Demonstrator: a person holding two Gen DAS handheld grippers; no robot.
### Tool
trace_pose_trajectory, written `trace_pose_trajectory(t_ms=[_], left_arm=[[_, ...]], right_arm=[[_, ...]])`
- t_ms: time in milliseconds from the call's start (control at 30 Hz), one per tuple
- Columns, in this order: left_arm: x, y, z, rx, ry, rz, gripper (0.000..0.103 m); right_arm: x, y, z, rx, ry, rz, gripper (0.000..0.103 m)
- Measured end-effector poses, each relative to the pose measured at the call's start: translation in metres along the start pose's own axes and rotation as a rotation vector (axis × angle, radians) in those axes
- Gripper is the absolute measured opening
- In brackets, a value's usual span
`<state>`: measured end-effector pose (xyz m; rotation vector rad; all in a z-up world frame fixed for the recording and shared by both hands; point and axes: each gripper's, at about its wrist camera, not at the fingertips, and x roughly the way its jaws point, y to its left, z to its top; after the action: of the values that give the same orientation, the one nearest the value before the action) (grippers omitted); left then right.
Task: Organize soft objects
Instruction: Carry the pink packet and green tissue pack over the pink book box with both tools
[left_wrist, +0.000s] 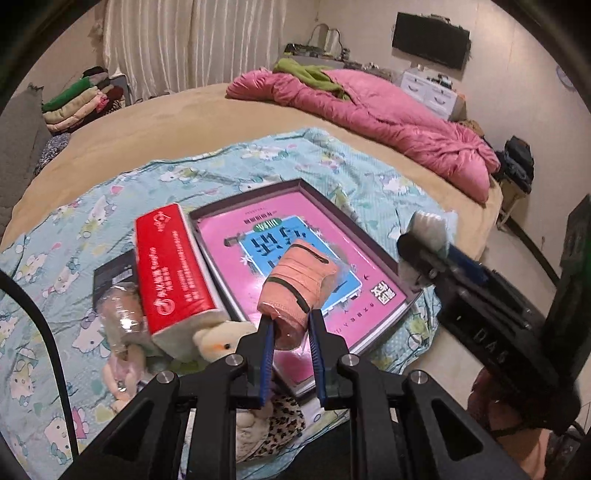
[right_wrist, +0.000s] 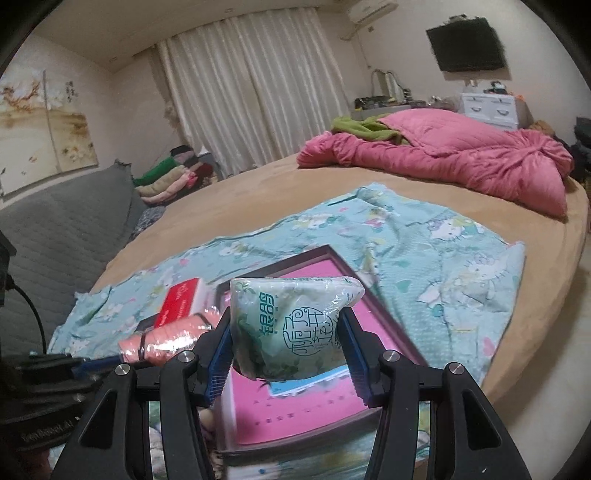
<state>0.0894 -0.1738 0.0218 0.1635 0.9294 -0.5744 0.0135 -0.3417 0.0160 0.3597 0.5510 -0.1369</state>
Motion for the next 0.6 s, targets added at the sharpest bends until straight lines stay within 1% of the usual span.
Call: trace_pose_trajectory(t_ms=[233,333,400,600], left_arm=[[0.034,-0.017,-0.002,0.042,0.074,0.015,0.019],[0.046,-0.02,-0.005,0.046,0.105,0.013,0.019],[0.054,-0.024,-0.006,0.056,0.119,0.027,0.019],[0.073,-0.032,-0.01,0.06,0.158,0.022,0.019]], right_arm=[[0.016,-0.028,-0.005,0.038,0.052,-0.023,0.056],[0.024,-0.033,-0.009,0.03,0.084,-0.026,0.056],[0.028,-0.034,-0.011,0.025,0.093,-0.033,0.056],[0.038,-0.037,-0.016,0.011,0.121,-0.055,0.056]])
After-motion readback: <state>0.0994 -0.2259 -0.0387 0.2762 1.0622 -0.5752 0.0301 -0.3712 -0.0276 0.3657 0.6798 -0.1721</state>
